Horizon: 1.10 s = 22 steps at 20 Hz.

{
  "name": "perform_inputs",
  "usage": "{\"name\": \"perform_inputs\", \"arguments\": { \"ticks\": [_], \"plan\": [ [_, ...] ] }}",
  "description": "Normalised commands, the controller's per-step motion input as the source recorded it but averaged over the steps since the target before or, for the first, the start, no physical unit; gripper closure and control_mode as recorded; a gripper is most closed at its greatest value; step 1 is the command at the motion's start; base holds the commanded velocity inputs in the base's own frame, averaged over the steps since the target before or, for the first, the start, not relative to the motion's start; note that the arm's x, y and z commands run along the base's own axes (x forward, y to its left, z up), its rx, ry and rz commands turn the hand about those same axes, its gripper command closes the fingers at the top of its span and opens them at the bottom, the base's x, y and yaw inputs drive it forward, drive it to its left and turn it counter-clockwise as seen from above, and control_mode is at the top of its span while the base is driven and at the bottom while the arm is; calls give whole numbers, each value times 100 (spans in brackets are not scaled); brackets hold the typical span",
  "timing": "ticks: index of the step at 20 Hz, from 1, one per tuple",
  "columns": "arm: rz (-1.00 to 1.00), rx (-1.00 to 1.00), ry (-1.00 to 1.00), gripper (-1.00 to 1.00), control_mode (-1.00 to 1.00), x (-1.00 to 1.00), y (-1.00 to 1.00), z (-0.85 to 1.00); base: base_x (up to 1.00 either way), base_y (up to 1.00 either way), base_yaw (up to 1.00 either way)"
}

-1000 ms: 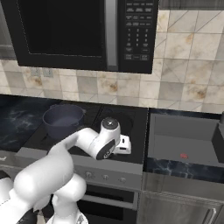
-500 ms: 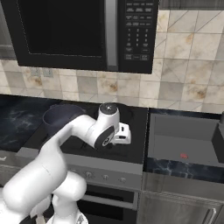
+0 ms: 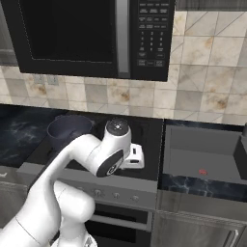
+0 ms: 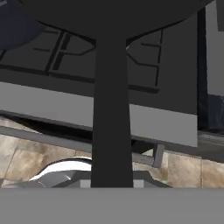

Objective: Move the pot and pan from the stove into the sink.

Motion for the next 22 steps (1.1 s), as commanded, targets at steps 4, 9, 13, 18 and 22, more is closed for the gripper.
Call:
{"name": "perform_inputs", "arguments": {
  "ticks": [4, 9, 13, 18, 22],
  "plan": [
    [16, -3, -14, 100, -100, -77, 0, 1, 0, 0, 0],
    [13, -1, -16, 100, -100, -45, 1, 21, 0, 0, 0],
    [0, 0, -2, 100, -100, -2, 0, 0, 0, 0, 0],
    [0, 0, 0, 100, -100, 0, 0, 0, 0, 0, 0],
    [0, 0, 0, 100, -100, 0, 0, 0, 0, 0, 0]
  ]
}}
